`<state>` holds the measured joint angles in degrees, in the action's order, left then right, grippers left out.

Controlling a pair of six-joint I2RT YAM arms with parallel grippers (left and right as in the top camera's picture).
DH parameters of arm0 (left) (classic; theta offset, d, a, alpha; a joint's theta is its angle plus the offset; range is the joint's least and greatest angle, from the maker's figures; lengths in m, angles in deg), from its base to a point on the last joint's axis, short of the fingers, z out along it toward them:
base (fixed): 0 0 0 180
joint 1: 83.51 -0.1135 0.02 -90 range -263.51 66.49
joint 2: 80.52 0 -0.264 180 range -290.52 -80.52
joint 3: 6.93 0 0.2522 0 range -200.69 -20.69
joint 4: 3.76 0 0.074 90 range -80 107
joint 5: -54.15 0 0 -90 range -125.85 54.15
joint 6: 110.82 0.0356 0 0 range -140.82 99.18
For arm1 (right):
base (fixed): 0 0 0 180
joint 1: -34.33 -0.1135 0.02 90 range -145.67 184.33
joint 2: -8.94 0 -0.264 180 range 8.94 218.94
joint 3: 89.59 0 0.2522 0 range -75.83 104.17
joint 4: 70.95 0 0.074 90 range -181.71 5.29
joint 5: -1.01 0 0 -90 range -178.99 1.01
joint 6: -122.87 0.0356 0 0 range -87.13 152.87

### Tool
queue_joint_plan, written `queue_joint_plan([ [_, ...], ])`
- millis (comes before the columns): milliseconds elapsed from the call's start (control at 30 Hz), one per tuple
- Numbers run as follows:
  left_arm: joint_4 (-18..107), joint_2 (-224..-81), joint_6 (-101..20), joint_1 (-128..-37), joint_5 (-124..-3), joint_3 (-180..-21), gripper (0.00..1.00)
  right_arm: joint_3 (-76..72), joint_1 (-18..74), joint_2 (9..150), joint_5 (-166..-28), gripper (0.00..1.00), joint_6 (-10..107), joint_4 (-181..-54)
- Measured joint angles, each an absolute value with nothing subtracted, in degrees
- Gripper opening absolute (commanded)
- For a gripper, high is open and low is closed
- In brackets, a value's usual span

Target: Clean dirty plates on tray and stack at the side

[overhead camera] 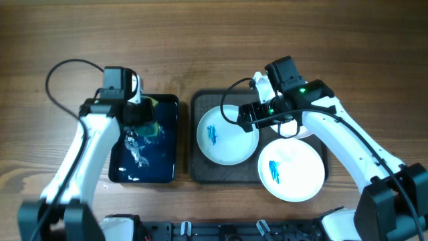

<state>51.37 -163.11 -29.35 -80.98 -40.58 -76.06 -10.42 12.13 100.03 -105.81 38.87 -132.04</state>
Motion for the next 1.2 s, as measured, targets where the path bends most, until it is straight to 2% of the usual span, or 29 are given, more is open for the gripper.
queue_joint_plan([
  [167, 51.5, -154.3, -29.26, -78.31, -32.62, -76.04, 0.04, -10.42, 12.13, 100.03, -105.79, 1.0, 38.87, -132.0],
  [433, 50.01, -154.17, -29.55, -64.74, -7.01, -76.02, 0.04, -10.42, 12.13, 100.03, -105.81, 1.0, 38.87, -131.76],
  [600, 50.01, -154.17, -30.64, -64.74, -1.52, -76.02, 0.04, -10.42, 12.13, 100.03, -105.81, 1.0, 38.87, -131.76],
  [767, 50.01, -154.17, -32.08, -64.74, -2.07, -76.02, 0.04, -10.42, 12.13, 100.14, -102.66, 1.0, 42.02, -131.76],
  [800, 50.01, -154.17, -32.65, -64.74, -3.58, -76.02, 0.04, -10.55, 12.13, 100.57, -100.61, 0.96, 44.34, -131.67],
  [867, 50.06, -154.54, -34.03, -64.74, -6.07, -76.02, 0.04, -11.65, 12.13, 101.71, -98.75, 0.71, 46.65, -131.01],
  [900, 50.1, -155.2, -34.55, -64.74, -7.47, -76.02, 0.04, -12.56, 12.13, 103.0, -98.09, 0.62, 47.33, -130.86],
  [1033, 50.25, -158.45, -35.36, -64.74, -10.24, -76.02, 0.04, -14.38, 12.13, 108.09, -98.33, 0.47, 48.9, -129.37],
  [1133, 50.23, -160.09, -35.4, -64.74, -10.7, -76.02, 0.04, -14.57, 12.13, 110.26, -99.08, 0.4, 49.41, -128.39],
  [1200, 50.23, -160.18, -35.58, -64.74, -10.88, -76.02, 0.04, -15.1, 12.13, 111.24, -100.28, 0.24, 49.6, -126.29],
])
